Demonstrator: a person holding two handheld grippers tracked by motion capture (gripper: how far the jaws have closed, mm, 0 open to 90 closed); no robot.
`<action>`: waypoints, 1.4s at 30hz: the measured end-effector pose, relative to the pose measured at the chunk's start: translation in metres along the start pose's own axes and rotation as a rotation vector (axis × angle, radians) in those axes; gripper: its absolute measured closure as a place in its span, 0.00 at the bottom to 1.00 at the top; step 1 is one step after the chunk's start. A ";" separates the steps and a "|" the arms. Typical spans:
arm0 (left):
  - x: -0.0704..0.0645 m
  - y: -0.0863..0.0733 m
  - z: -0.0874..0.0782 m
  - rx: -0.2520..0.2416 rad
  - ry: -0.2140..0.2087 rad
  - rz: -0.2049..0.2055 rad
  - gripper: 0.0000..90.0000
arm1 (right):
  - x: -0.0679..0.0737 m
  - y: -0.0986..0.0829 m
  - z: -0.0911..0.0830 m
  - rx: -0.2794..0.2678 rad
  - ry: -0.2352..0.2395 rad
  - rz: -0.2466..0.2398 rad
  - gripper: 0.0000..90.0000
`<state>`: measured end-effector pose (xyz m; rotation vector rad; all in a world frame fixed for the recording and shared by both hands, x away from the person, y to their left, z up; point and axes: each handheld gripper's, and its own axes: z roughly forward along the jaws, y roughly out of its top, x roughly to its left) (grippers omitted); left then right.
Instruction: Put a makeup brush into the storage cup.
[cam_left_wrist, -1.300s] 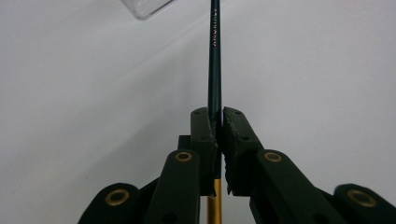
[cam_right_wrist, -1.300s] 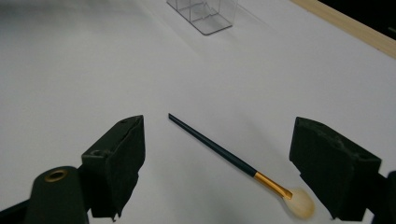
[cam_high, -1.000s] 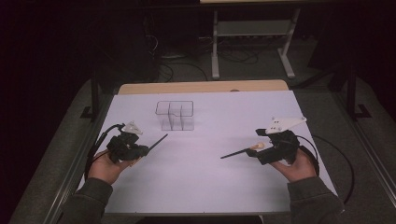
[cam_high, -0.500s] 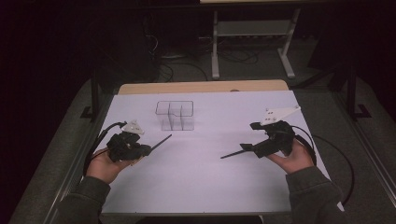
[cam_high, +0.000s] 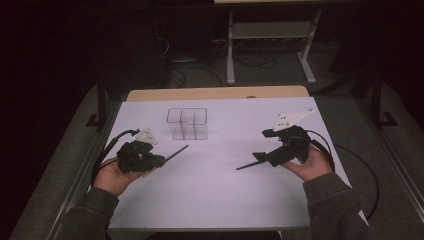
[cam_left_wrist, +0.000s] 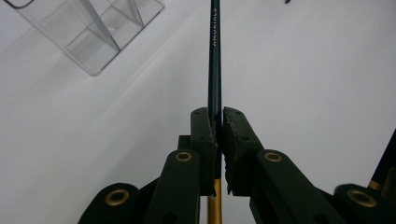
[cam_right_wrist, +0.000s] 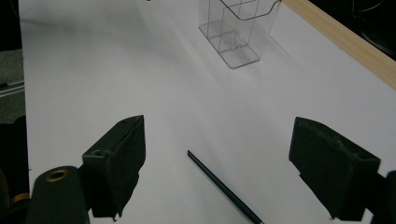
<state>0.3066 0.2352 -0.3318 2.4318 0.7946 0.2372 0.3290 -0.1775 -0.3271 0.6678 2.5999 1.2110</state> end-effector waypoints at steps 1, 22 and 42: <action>-0.001 0.001 0.000 -0.006 -0.004 0.001 0.93 | 0.000 0.001 0.000 0.001 0.002 -0.003 0.20; -0.009 0.016 -0.008 -0.003 -0.044 0.088 0.93 | 0.001 0.035 0.015 0.042 0.072 -0.075 0.21; -0.022 0.033 -0.014 -0.009 -0.076 0.152 0.93 | 0.008 0.069 0.033 0.083 0.145 -0.180 0.24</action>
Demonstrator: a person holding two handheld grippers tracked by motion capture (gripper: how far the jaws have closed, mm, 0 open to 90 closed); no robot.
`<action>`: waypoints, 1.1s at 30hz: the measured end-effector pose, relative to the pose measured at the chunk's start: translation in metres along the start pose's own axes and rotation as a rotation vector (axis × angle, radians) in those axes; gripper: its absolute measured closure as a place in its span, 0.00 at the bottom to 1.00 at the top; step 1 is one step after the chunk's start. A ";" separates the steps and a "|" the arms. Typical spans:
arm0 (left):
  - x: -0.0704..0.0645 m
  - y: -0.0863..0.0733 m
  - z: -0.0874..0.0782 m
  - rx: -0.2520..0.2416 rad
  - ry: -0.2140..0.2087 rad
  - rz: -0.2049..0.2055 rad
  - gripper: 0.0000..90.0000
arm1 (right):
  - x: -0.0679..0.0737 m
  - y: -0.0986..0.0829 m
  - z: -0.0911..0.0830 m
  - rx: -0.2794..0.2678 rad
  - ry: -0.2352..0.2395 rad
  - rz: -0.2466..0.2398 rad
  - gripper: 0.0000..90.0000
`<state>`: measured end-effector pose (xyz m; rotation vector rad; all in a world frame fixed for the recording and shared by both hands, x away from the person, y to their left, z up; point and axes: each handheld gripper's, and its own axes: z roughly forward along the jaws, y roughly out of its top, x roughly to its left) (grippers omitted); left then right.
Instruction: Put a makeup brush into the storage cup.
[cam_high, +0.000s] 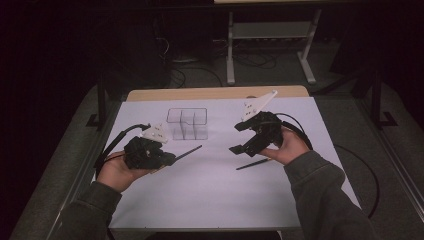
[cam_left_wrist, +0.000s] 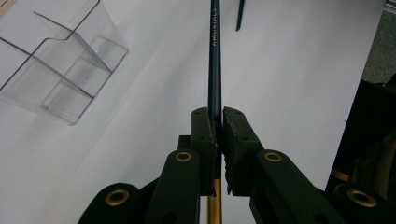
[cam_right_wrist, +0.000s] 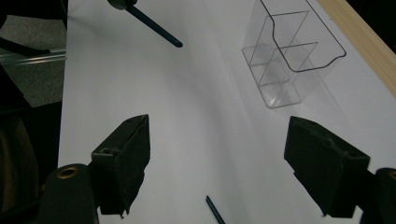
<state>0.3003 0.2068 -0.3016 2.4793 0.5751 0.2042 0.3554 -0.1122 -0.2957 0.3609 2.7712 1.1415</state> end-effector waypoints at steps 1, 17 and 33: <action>-0.001 0.001 0.000 -0.001 -0.001 0.006 0.93 | 0.000 0.001 0.001 -0.001 0.004 -0.003 0.24; -0.010 0.015 0.004 0.004 -0.035 0.064 0.93 | 0.007 0.016 0.016 0.025 0.071 -0.070 0.30; -0.016 0.025 0.010 0.015 -0.058 0.109 0.93 | 0.014 0.031 0.033 0.045 0.136 -0.129 0.35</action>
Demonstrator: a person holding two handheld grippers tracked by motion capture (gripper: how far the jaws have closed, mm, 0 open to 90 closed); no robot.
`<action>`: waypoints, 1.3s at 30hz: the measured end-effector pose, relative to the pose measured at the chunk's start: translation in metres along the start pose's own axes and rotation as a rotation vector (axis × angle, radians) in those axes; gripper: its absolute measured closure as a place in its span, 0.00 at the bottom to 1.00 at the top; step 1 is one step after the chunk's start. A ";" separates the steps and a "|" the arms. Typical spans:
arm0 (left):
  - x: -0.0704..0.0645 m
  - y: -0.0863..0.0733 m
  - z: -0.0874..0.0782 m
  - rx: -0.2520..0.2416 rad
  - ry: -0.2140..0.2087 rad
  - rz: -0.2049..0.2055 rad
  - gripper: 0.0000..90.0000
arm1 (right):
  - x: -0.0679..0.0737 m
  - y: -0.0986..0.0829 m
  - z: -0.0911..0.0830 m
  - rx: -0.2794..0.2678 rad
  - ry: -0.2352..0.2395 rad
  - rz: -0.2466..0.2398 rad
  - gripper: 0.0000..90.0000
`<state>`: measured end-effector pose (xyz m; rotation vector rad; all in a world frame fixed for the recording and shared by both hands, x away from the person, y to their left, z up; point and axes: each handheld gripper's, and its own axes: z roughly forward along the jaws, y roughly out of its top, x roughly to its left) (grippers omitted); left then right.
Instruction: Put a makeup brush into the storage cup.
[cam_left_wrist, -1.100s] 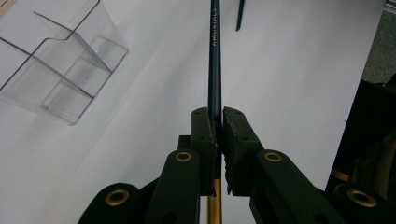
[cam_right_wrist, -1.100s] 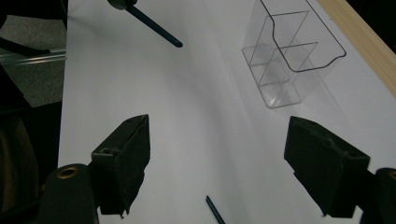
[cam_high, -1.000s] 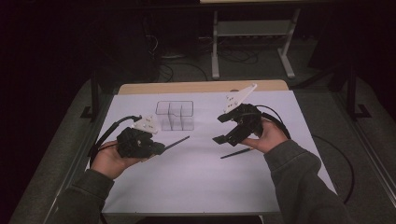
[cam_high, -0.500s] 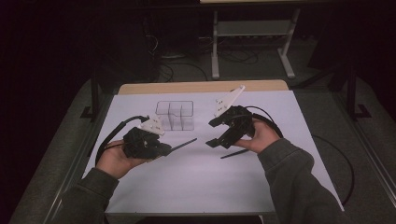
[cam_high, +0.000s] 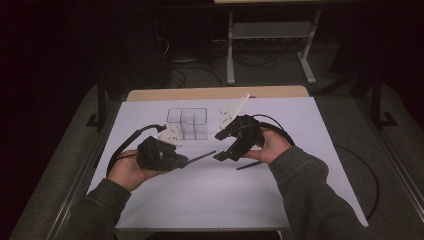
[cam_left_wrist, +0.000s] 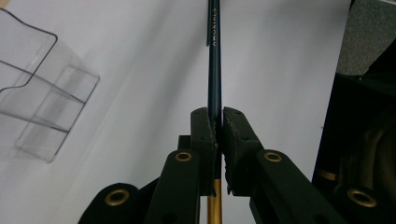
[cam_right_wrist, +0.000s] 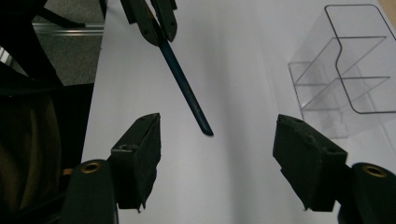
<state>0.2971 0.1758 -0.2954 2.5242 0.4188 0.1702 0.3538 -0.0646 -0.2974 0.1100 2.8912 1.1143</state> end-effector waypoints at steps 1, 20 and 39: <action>0.000 0.001 0.000 0.000 0.001 0.003 0.93 | 0.000 0.001 0.001 -0.001 0.004 -0.006 0.36; -0.005 0.014 0.011 0.006 -0.030 0.049 0.93 | 0.006 0.008 0.012 0.029 0.100 -0.059 0.52; -0.011 0.025 0.018 0.002 -0.058 0.091 0.93 | 0.012 0.008 0.022 0.065 0.175 -0.118 0.75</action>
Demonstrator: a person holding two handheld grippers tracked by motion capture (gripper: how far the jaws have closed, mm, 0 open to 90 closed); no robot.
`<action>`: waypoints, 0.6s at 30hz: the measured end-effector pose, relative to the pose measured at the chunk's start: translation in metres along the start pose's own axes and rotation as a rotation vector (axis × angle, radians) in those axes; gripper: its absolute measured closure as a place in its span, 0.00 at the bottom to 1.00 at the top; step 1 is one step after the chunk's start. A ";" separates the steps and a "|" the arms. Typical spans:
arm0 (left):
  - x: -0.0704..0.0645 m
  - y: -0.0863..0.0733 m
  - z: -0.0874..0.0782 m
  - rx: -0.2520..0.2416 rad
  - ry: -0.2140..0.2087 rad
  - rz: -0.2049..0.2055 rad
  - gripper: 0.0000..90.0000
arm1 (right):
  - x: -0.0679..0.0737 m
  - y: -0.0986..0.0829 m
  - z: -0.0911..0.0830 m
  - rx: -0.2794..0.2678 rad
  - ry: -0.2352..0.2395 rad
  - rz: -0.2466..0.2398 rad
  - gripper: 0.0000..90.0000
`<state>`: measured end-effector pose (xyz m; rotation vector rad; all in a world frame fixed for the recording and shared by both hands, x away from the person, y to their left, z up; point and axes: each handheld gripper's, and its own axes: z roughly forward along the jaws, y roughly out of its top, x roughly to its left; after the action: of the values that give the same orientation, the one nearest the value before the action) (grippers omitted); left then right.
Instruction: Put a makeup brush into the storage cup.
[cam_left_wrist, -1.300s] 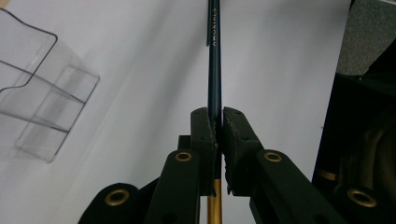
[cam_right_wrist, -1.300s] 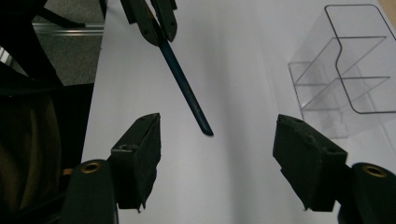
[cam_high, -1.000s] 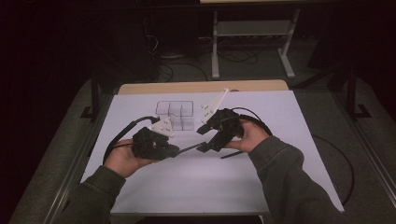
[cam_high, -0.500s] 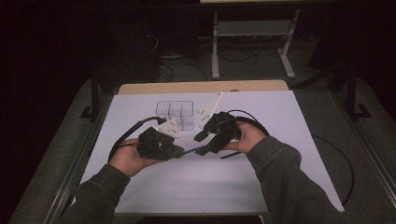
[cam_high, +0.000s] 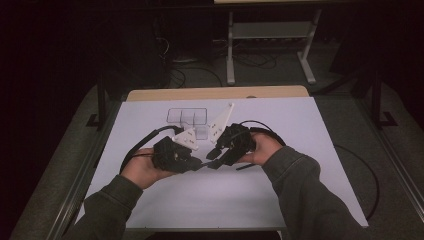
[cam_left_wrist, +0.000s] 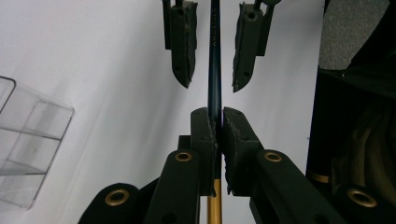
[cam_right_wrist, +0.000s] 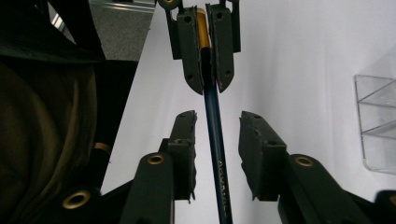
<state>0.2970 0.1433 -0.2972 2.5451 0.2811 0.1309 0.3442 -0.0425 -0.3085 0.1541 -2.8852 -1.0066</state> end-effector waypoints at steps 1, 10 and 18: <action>0.000 0.000 0.000 0.002 -0.001 0.002 0.93 | 0.000 0.000 0.001 -0.004 0.000 -0.009 0.76; -0.001 0.001 -0.001 -0.002 -0.002 0.015 0.93 | 0.001 0.000 0.002 0.003 0.026 -0.022 0.84; -0.003 0.003 0.001 -0.002 -0.010 0.026 0.93 | 0.002 0.001 0.003 0.000 0.040 -0.044 0.91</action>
<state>0.2950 0.1399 -0.2969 2.5474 0.2438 0.1279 0.3418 -0.0402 -0.3107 0.2356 -2.8577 -0.9990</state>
